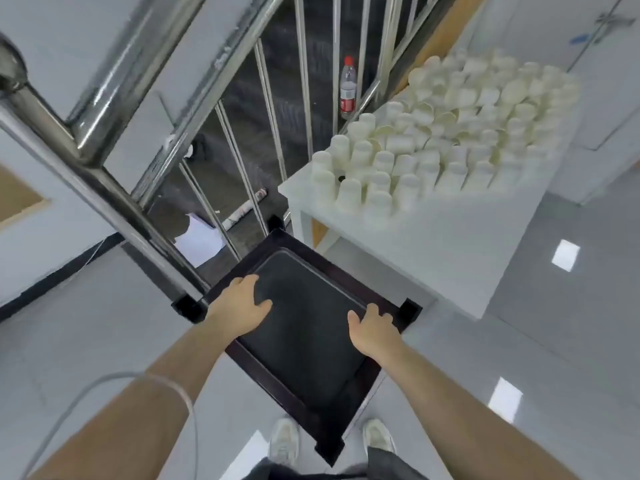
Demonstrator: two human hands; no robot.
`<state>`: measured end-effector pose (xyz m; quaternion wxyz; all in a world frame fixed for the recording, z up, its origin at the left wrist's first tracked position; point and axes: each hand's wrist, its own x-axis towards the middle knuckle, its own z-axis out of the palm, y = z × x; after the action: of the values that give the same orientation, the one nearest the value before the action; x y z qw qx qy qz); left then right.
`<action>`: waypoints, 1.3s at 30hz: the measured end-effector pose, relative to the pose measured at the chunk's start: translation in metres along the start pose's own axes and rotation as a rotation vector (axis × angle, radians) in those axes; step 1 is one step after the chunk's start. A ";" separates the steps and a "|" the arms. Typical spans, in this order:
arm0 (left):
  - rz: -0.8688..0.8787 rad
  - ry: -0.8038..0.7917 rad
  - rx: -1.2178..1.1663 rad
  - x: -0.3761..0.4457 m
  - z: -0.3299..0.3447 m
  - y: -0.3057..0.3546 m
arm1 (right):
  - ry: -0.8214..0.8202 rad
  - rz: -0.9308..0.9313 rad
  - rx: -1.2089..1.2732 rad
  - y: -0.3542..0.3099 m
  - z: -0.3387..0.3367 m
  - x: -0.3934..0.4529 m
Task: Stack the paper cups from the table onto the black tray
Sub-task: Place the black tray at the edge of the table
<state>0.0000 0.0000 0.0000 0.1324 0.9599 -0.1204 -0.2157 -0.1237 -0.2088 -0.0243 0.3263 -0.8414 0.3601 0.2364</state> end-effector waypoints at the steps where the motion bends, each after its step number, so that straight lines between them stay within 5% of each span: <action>1: 0.028 -0.025 0.007 0.009 -0.002 -0.004 | 0.009 0.035 0.018 -0.004 0.005 -0.001; 16: 0.079 -0.282 0.068 0.089 0.007 -0.052 | 0.124 0.388 0.290 -0.004 0.058 -0.016; 39: 0.087 0.046 -0.200 0.058 -0.004 -0.019 | 0.365 0.255 0.409 0.041 0.031 -0.040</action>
<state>0.0563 0.0017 -0.0245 0.2393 0.9405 -0.1367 -0.1985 -0.1848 -0.1904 -0.0352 0.3865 -0.7347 0.5559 0.0428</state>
